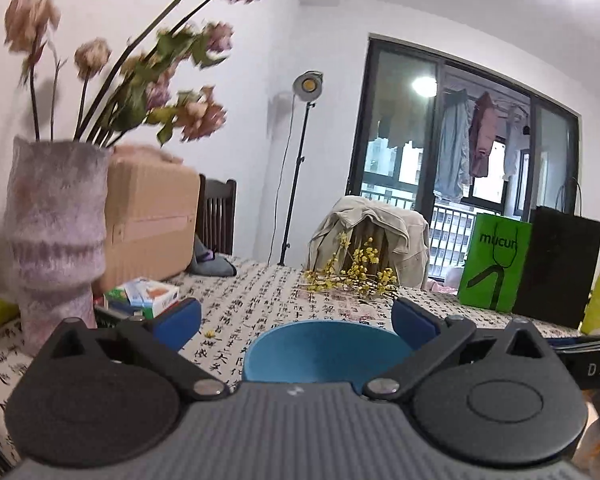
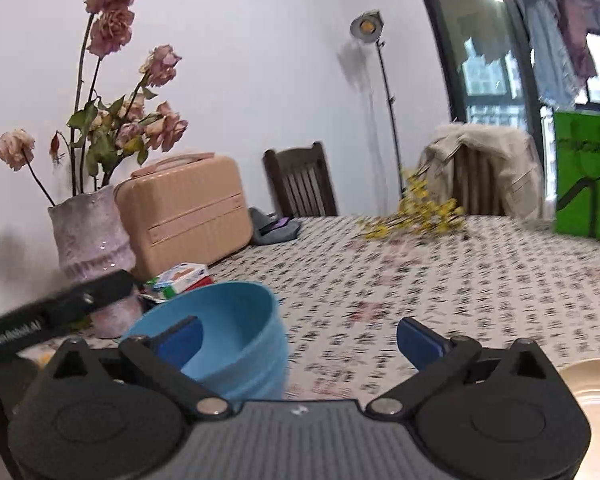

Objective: Organize plates and bowls
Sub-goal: 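Open both grippers and release the bowl onto the stack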

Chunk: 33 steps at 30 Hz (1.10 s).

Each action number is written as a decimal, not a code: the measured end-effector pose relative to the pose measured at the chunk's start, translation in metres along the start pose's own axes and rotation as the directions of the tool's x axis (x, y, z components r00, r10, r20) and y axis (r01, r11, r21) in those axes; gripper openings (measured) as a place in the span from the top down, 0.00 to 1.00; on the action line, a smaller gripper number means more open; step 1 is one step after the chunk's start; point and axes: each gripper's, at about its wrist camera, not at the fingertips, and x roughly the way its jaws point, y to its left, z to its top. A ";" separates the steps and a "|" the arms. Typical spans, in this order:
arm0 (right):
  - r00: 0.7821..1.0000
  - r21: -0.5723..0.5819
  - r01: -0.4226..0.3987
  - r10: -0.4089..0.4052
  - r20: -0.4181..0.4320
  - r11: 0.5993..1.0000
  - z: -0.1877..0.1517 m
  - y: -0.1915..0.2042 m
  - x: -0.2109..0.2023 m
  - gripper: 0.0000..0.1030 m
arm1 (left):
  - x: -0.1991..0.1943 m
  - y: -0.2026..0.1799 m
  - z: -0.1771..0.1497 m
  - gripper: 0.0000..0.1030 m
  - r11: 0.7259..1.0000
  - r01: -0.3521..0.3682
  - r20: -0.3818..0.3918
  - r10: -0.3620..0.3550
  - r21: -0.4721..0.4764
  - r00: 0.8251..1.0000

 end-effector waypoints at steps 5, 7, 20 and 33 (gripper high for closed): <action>1.000 -0.016 0.028 -0.028 0.012 0.999 -0.007 -0.015 -0.025 0.00 | -0.013 -0.010 0.003 0.00 1.000 0.019 0.006 -0.019 0.004 1.000; 1.000 -0.013 0.026 -0.025 0.013 1.000 -0.008 -0.021 -0.030 0.00 | -0.018 -0.014 0.003 0.00 1.000 0.026 0.003 -0.026 -0.009 1.000; 0.998 -0.058 -0.057 0.056 -0.009 0.997 -0.016 -0.067 -0.050 0.00 | -0.047 -0.069 -0.010 0.00 0.986 -0.158 -0.034 0.157 -0.054 0.987; 0.985 -0.086 -0.162 0.156 -0.075 0.983 -0.008 -0.070 -0.025 0.00 | -0.048 -0.069 0.006 0.00 0.951 -0.257 -0.063 0.250 -0.170 0.966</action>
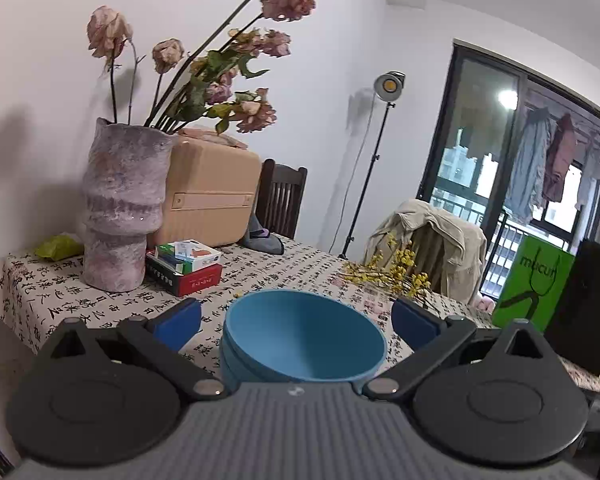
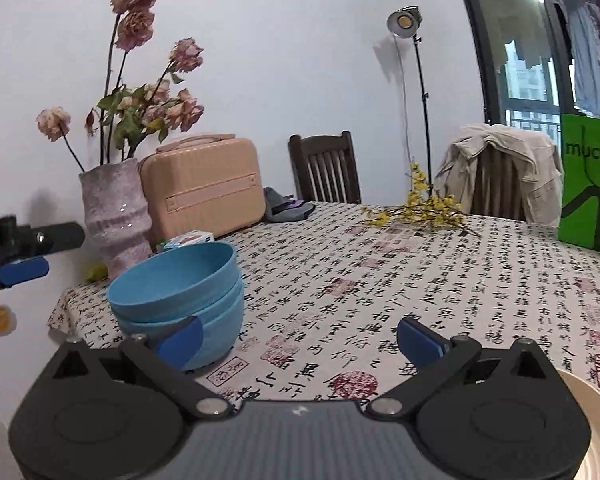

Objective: Organize plates and bowls
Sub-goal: 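Open both grippers and release the bowl onto the stack, then close both grippers on the rim of the three stacked blue bowls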

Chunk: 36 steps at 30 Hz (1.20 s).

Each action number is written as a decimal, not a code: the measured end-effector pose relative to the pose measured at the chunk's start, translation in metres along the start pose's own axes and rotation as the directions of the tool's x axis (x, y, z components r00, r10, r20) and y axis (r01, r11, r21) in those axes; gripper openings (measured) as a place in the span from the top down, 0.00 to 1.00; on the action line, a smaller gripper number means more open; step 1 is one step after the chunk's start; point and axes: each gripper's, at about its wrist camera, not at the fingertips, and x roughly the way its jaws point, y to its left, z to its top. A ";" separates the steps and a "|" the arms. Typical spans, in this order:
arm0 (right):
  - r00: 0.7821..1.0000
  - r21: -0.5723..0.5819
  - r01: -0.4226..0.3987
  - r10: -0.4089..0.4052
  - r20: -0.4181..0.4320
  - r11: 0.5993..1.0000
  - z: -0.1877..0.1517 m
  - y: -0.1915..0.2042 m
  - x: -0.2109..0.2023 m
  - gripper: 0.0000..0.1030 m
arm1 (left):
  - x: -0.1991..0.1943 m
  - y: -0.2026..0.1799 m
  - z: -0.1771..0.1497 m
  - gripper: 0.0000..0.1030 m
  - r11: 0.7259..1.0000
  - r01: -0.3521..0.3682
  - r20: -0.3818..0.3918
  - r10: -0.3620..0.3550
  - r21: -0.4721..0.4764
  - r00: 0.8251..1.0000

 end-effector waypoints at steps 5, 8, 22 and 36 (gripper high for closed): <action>0.999 -0.013 -0.032 0.032 -0.023 0.999 -0.003 0.009 0.013 0.00 | 0.008 0.006 0.003 0.00 1.000 -0.006 0.000 0.006 -0.019 1.000; 1.000 -0.014 -0.028 0.028 -0.011 1.000 -0.003 0.015 0.018 0.00 | 0.011 0.011 0.005 0.00 1.000 0.003 0.006 -0.003 0.002 1.000; 0.999 0.069 0.033 -0.031 -0.027 0.997 0.005 0.025 0.036 0.00 | 0.036 0.058 0.011 0.00 0.992 0.127 -0.021 -0.126 0.027 0.992; 0.996 0.205 0.055 -0.038 -0.084 0.977 0.036 0.044 0.063 0.00 | 0.080 0.089 0.036 0.00 0.972 0.230 -0.136 -0.222 0.041 0.965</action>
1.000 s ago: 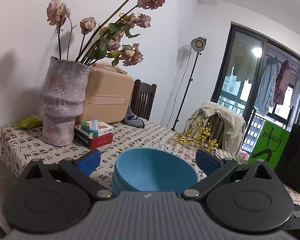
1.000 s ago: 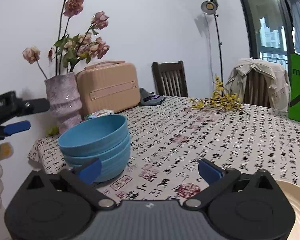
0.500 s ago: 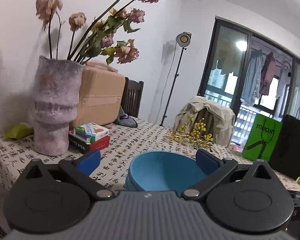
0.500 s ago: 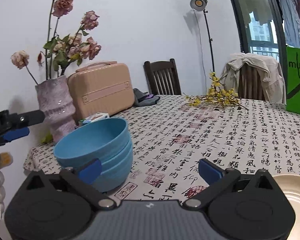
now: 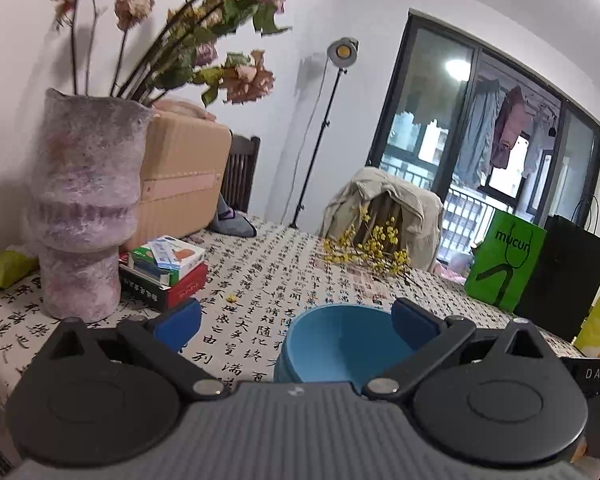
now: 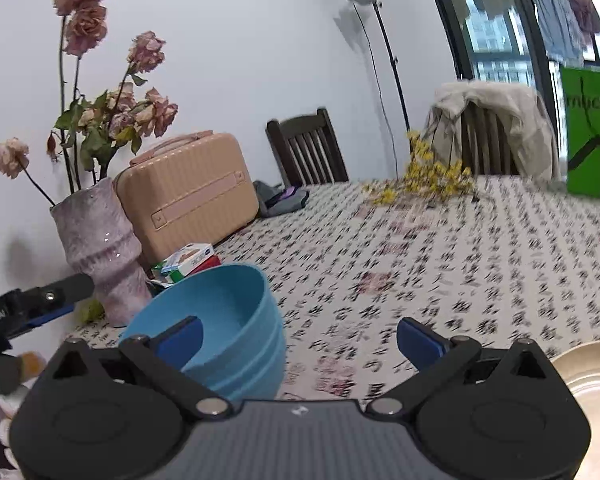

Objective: Organize plates and bowls
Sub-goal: 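Close both grippers on the rim of the three stacked blue bowls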

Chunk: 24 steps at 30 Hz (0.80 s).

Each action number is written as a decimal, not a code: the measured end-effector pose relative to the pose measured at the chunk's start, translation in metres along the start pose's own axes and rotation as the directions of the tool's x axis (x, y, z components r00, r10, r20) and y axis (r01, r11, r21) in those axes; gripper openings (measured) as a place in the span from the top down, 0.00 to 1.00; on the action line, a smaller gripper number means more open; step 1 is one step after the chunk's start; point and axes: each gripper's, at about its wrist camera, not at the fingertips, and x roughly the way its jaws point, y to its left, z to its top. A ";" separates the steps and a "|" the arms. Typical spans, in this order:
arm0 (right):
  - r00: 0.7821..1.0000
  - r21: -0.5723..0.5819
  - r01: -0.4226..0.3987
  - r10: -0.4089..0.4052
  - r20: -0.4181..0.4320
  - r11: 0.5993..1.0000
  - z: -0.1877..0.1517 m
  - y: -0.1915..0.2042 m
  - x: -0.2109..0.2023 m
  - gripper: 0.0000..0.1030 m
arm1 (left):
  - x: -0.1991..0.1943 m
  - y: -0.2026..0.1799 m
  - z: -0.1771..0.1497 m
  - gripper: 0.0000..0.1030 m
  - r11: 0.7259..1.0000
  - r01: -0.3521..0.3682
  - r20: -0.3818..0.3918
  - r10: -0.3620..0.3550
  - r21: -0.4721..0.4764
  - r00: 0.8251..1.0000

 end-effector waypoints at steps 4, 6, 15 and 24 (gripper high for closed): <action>1.000 0.010 0.012 -0.012 -0.025 1.000 0.009 0.010 0.014 0.00 | 0.021 0.002 0.009 0.00 1.000 0.019 -0.063 -0.018 0.019 0.998; 0.999 0.008 0.028 -0.028 -0.042 1.000 0.013 0.015 0.022 0.00 | 0.031 0.003 0.012 0.00 0.999 0.021 -0.088 -0.018 0.028 0.996; 0.983 0.033 0.082 -0.075 -0.169 0.996 0.020 0.017 0.067 0.00 | 0.069 0.015 0.019 0.00 0.999 0.030 -0.187 -0.025 0.023 0.982; 0.960 0.065 0.082 -0.061 -0.275 0.995 0.019 0.016 0.095 0.00 | 0.092 0.026 0.012 0.00 1.000 0.018 -0.259 -0.021 -0.012 0.966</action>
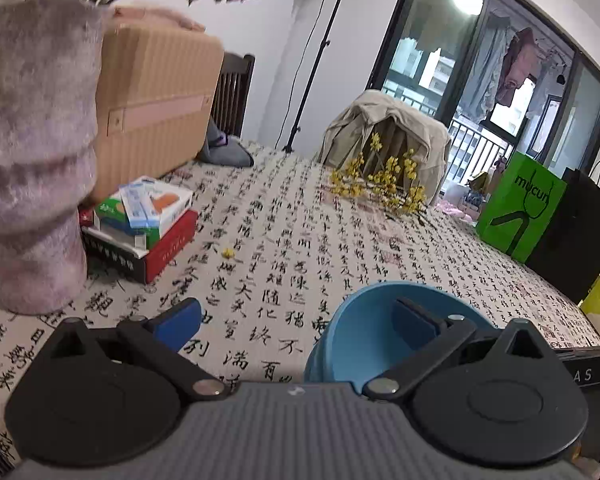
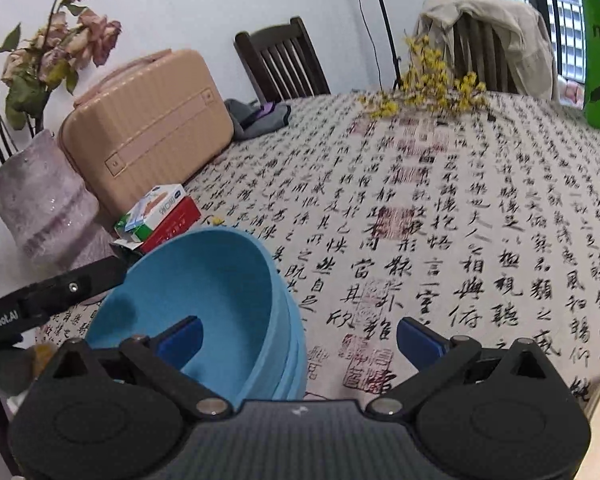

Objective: Organize plates and bowls
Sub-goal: 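Close both grippers on the rim of the three stacked blue bowls, then lift the stacked blue bowls off the table with both grippers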

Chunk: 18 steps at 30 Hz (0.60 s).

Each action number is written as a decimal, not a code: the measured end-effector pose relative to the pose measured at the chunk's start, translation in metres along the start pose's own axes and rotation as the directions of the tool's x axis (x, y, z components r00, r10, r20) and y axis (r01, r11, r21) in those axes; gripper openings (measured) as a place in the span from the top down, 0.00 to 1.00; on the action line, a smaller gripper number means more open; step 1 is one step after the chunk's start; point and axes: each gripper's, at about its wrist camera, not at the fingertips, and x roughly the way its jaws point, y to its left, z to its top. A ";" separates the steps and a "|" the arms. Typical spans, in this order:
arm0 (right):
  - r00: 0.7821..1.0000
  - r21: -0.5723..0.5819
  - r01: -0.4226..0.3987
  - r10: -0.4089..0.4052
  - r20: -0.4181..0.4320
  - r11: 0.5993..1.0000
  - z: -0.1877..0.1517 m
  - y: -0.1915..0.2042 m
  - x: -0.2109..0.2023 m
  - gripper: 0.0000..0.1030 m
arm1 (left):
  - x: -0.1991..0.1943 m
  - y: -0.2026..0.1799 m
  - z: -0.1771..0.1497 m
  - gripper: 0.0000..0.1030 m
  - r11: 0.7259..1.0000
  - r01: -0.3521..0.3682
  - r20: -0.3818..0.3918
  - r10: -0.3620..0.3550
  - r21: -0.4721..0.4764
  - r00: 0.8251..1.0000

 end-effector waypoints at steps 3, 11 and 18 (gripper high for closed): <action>1.000 -0.005 0.008 -0.008 -0.029 1.000 0.001 0.004 0.007 0.00 | 0.007 0.003 0.001 0.00 1.000 0.004 -0.038 -0.004 -0.021 0.999; 0.995 -0.004 0.014 -0.014 -0.102 1.000 0.000 0.006 0.018 0.05 | 0.027 0.013 0.002 0.00 0.997 0.037 -0.196 -0.051 -0.073 0.979; 0.980 0.102 -0.057 0.075 -0.184 0.993 0.001 -0.002 0.031 0.18 | 0.035 0.012 0.000 0.00 0.997 0.013 -0.259 -0.034 -0.079 0.965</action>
